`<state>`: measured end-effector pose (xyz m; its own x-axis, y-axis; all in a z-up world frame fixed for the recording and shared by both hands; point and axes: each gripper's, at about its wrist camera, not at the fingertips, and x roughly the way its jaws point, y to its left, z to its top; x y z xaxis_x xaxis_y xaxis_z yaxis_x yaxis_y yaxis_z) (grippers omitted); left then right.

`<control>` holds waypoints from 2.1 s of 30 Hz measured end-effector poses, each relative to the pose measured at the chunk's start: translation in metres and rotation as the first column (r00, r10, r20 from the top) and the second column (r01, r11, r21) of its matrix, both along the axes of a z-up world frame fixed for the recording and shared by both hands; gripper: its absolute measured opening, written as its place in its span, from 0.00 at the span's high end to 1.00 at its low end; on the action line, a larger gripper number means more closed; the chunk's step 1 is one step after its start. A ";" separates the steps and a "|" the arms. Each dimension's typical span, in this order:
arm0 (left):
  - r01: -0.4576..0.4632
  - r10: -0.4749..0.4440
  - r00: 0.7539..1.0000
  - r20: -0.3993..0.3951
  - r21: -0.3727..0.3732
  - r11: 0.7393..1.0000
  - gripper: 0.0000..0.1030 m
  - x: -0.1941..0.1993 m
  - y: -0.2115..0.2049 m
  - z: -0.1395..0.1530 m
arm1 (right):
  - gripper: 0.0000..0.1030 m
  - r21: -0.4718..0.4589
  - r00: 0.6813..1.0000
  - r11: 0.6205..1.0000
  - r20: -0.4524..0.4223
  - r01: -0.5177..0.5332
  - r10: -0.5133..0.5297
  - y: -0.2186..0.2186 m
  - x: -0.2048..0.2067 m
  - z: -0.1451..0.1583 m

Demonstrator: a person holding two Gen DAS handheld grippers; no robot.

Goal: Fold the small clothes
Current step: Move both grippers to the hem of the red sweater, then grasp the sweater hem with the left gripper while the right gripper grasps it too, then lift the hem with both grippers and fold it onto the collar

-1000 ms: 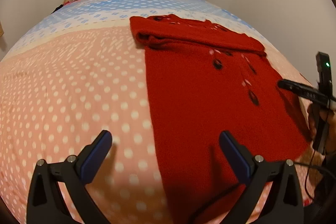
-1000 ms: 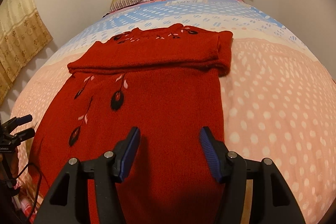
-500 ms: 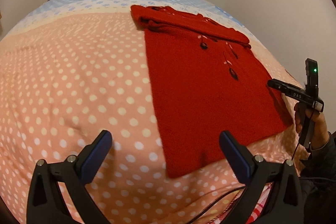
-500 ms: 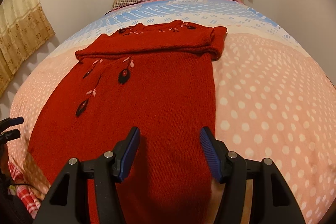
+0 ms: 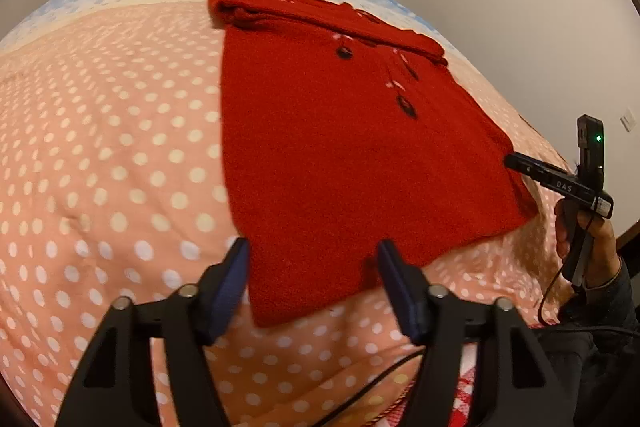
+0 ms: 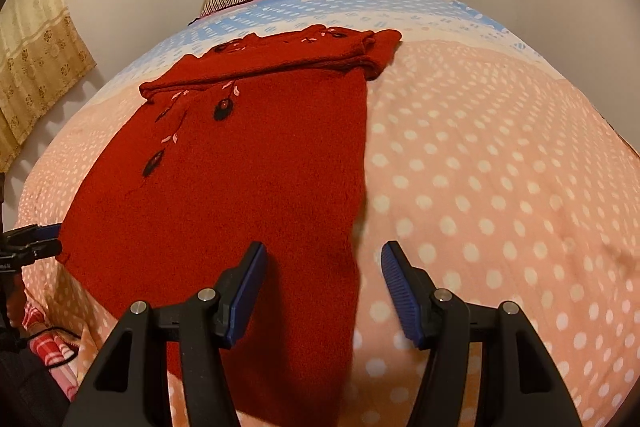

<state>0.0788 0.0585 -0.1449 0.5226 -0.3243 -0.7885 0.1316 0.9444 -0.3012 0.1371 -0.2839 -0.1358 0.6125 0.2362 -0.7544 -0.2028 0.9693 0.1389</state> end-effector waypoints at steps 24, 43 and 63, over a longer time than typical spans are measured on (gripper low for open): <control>-0.005 0.005 1.000 -0.009 -0.025 1.000 0.87 -0.003 0.009 0.000 | 0.66 0.076 0.994 0.995 -0.080 -0.070 0.076 -0.006 -0.052 -0.009; -0.010 0.013 0.998 0.063 -0.052 0.999 0.90 -0.008 0.019 0.020 | 0.93 0.203 0.996 0.975 0.031 -0.084 0.080 -0.019 -0.061 0.010; -0.042 0.037 0.980 0.195 0.023 0.999 0.91 0.027 0.026 0.071 | 0.93 0.240 0.968 0.966 0.247 -0.099 0.038 -0.017 -0.019 0.082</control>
